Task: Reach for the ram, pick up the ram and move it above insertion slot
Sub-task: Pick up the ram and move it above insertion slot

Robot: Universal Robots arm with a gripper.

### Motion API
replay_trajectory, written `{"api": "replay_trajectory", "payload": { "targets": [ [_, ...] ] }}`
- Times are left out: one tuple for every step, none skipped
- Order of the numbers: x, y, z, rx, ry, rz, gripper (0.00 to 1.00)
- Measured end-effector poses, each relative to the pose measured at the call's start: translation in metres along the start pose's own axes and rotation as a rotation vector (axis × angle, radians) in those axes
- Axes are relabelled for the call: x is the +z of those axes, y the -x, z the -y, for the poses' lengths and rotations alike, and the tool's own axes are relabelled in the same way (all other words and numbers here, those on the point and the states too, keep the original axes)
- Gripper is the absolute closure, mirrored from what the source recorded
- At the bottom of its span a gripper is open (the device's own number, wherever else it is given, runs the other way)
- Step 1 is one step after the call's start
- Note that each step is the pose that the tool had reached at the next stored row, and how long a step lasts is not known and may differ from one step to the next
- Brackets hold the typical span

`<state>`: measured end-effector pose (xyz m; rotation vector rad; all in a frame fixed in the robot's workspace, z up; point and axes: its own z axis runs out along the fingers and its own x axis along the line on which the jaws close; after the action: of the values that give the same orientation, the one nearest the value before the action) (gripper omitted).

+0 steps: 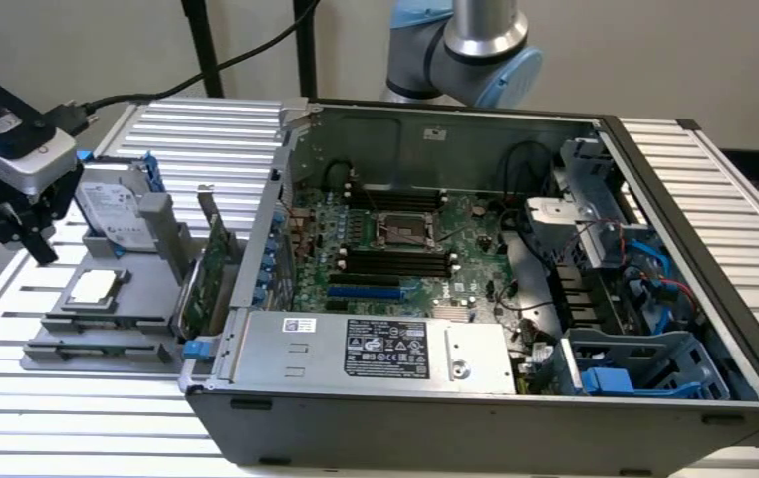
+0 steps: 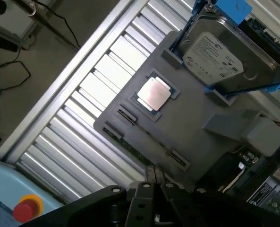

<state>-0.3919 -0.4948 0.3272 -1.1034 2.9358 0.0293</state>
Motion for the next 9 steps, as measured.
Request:
{"api": "replay_trajectory", "payload": {
  "targets": [
    [0.0007,0.0000,0.0000,-0.019,0.0002,-0.0003,0.89],
    [0.0013,0.0000,0.0000,-0.038,0.0004,-0.0006,0.89],
    [0.0019,0.0000,0.0000,-0.055,0.0006,-0.0009,0.89],
    [0.0025,0.0000,0.0001,-0.074,0.0008,-0.0012,0.89],
    [0.0032,0.0000,0.0001,-0.092,0.0011,-0.0014,0.89],
    [0.0038,0.0000,0.0000,-0.109,0.0013,-0.0017,0.89],
    [0.0044,-0.0001,0.0001,-0.127,0.0015,-0.0020,0.89],
    [0.0052,-0.0001,0.0001,-0.147,0.0017,-0.0023,0.89],
    [0.0058,-0.0001,0.0001,-0.165,0.0019,-0.0026,0.89]
  ]
}}
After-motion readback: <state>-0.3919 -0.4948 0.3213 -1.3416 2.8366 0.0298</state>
